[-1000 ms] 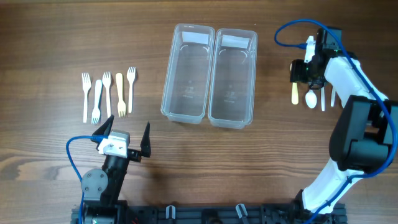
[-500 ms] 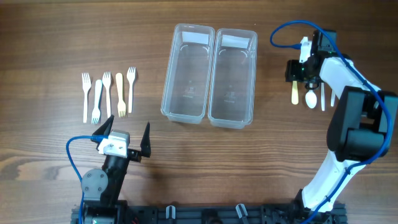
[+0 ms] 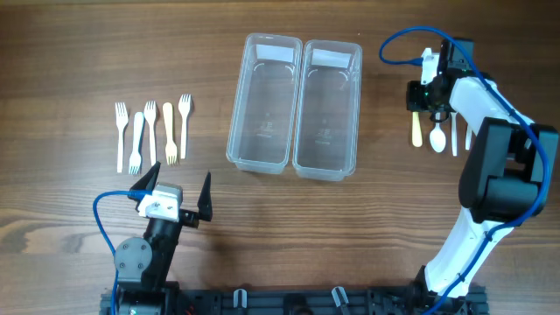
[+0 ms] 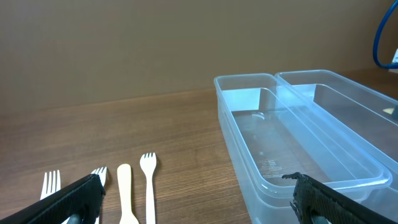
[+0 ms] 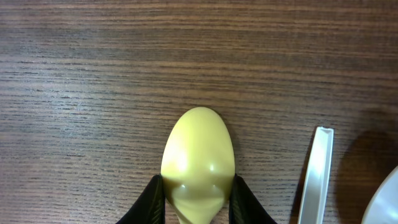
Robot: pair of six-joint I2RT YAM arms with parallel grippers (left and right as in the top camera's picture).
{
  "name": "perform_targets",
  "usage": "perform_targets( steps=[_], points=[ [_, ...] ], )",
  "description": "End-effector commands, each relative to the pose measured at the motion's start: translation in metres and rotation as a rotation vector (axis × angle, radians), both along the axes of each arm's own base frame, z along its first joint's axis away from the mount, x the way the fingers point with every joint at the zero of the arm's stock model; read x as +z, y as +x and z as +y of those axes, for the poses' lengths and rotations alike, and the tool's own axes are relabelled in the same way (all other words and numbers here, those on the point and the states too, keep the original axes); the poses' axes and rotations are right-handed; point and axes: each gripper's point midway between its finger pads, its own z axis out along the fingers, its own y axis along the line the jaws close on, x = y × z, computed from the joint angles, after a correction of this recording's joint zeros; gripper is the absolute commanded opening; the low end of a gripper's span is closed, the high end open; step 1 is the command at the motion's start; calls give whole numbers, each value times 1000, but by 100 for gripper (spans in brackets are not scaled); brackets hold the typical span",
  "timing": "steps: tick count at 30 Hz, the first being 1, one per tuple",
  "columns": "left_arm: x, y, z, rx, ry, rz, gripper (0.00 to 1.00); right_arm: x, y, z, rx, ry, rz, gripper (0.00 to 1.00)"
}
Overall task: Pack container
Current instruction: 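Reach right gripper to the yellow spoon and grasp it, then carry yellow spoon into right container and release it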
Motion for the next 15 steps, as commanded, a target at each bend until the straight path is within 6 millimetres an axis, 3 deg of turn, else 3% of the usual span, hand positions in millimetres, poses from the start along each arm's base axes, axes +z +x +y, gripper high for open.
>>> perform_targets(
  steps=[1,5,15],
  points=[
    [-2,0,1,2,14,-3,100,-37,-29,11,7,41,132,12],
    [-2,0,1,2,14,-3,100,-19,-27,10,9,37,106,12],
    [-2,0,1,2,14,-3,100,56,-14,15,25,50,-54,11]
  ],
)
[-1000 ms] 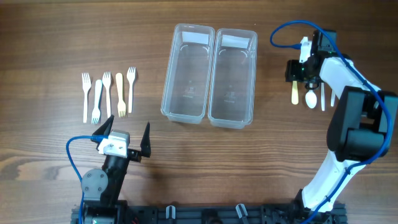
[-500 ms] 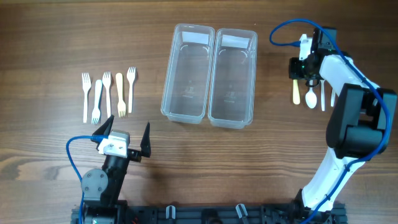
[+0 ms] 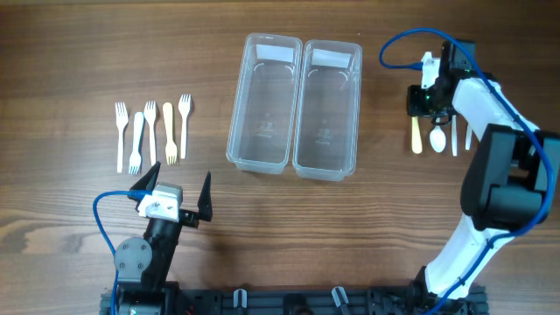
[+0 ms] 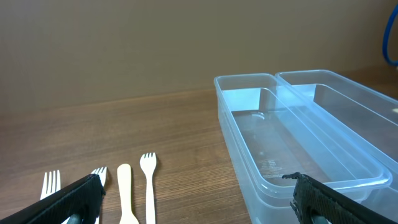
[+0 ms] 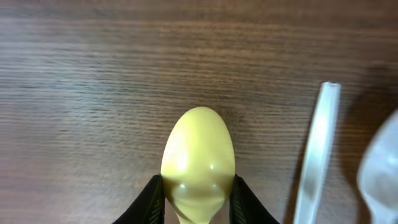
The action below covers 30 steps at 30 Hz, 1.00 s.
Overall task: Pack container
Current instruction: 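Carry yellow spoon into right container and release it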
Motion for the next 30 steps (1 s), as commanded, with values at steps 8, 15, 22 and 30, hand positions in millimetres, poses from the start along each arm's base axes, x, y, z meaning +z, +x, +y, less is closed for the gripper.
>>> perform_targets(
  steps=[8,15,22,30],
  points=[
    [-2,0,1,2,14,-3,100,95,5,49,52,148,-197,10],
    [-2,0,1,2,14,-3,100,150,-1,130,139,307,-295,9],
    [-2,0,1,2,14,-3,100,166,-19,195,229,353,-296,9],
    [-2,0,1,2,15,-4,100,121,-13,226,206,297,-249,9]
  ],
)
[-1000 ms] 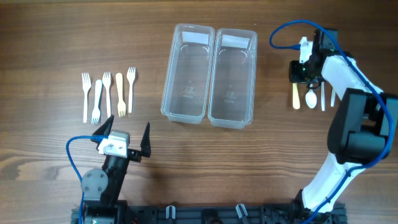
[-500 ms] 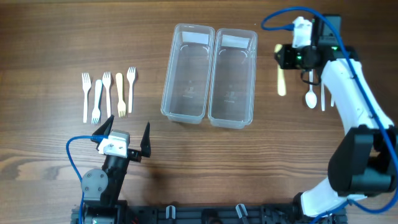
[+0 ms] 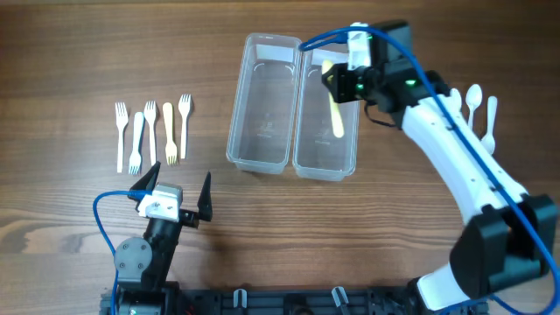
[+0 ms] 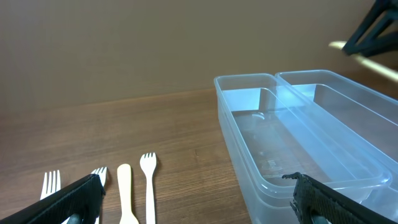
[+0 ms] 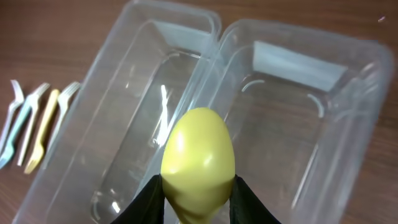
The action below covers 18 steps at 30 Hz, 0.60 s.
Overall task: Pack container
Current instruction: 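Carry yellow spoon into right container and release it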
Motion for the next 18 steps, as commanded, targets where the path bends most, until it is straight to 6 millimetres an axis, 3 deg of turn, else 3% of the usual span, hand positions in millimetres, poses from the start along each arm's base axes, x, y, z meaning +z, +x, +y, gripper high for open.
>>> perform_targets(
  steps=[1,6,9,10,16,18],
  points=[
    [-2,0,1,2,14,-3,100,-22,2,1,-49,-12,45,10],
    [-2,0,1,2,14,-3,100,-22,2,1,-51,-11,47,11],
    [-2,0,1,2,14,-3,100,-22,2,1,-51,-10,46,40],
    [-2,0,1,2,14,-3,100,-22,2,1,-51,-10,44,44],
    [-2,0,1,2,14,-3,100,-14,3,2,-37,-3,19,48],
    [-2,0,1,2,14,-3,99,-2,2,-4,-36,-23,-14,48]
  ],
)
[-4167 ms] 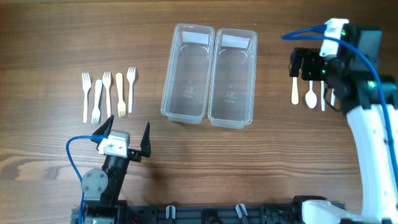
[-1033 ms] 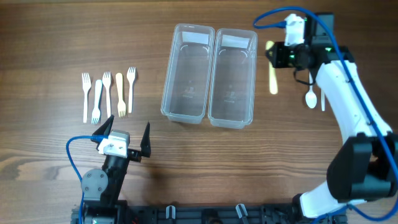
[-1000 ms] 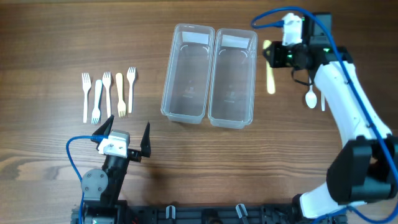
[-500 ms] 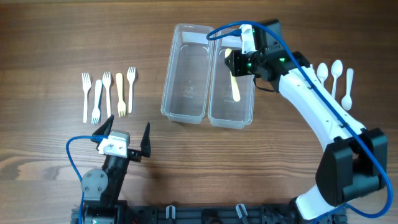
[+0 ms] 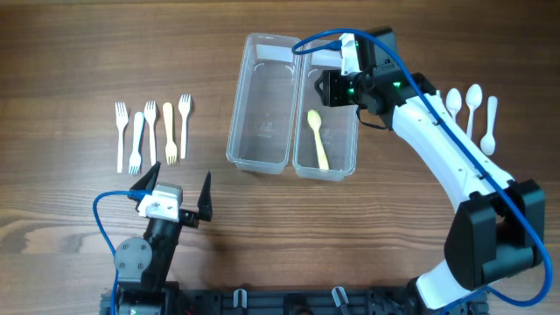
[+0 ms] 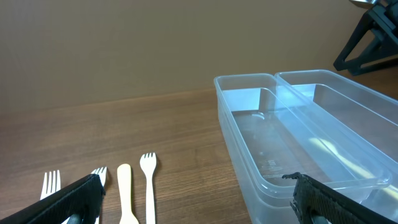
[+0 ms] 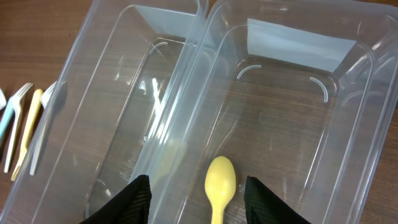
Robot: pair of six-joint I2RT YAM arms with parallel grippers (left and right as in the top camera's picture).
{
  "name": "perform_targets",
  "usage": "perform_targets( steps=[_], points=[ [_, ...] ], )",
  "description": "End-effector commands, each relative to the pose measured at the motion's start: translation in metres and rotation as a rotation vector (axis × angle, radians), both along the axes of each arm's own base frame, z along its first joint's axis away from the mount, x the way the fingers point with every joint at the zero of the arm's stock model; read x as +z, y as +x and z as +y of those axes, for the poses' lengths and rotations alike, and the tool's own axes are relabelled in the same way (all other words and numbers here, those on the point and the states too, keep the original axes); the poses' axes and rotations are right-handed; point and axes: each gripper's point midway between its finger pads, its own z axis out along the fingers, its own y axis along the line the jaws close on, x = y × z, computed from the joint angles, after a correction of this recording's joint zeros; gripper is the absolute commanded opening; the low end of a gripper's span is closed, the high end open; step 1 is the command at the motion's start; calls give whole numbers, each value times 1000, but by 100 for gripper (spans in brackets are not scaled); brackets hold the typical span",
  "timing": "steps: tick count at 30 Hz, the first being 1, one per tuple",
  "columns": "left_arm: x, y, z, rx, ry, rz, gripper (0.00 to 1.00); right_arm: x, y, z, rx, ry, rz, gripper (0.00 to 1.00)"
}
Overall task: Pack container
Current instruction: 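Carry yellow spoon into right container and release it, then move right gripper back and grasp a white spoon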
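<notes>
Two clear plastic containers stand side by side mid-table, the left one [image 5: 262, 103] and the right one [image 5: 344, 157]. A yellow spoon [image 5: 318, 143] lies loose on the floor of the right container, also seen below my right gripper [image 7: 200, 199], which hangs open above it. Several forks [image 5: 150, 129] lie in a row at the left. Three white spoons [image 5: 473, 101] lie at the right. My left gripper [image 6: 194, 202] stands open near the front edge, behind the forks [image 6: 148, 180], holding nothing.
The wooden table [image 5: 79, 52] carries everything. My right arm [image 5: 446, 149] stretches from the front right diagonally to the right container. A blue cable [image 5: 105, 219] loops by the left arm's base.
My right gripper has opened and let go of the yellow spoon, which now lies on the floor of the right container. The left arm has not moved.
My right gripper was shut on the yellow spoon's bowl at the table's right, beside the white spoons. Then it held the spoon over the right container. Now it is open and the spoon lies inside. The left gripper stayed open and still throughout.
</notes>
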Motion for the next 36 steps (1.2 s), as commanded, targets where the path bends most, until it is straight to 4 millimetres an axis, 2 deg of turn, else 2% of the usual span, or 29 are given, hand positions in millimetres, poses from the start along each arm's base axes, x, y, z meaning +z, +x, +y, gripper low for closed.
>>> perform_targets(
  steps=[1,5,6,8,9,11,14,21,24,30,33,36],
  points=[
    [-2,0,1,2,14,-3,100,25,1,-12,-19,-29,-66,47],
    [-2,0,1,2,14,-3,100,57,-9,-58,-146,-126,-114,48],
    [-2,0,1,2,14,-3,100,67,-18,-86,-192,-216,-124,48],
    [-2,0,1,2,15,-3,100,72,-34,-129,-273,-363,-106,51],
    [-2,0,1,2,14,-3,100,72,-44,-154,-324,-448,-79,53],
    [-2,0,1,2,14,-3,100,67,-59,-187,-395,-539,-11,54],
    [-2,0,1,2,14,-3,100,50,-73,-216,-426,-576,81,53],
    [-2,0,1,2,14,-3,100,10,-78,-259,-535,-512,127,54],
    [-2,0,1,2,14,-3,100,-8,-83,-273,-576,-472,142,60],
    [-2,0,1,2,14,-3,100,-39,-71,-260,-523,-318,122,61],
    [-2,0,1,2,14,-3,100,-53,-65,-260,-503,-320,138,61],
    [-2,0,1,2,14,-3,100,-80,-60,-261,-490,-325,185,61]
  ],
)
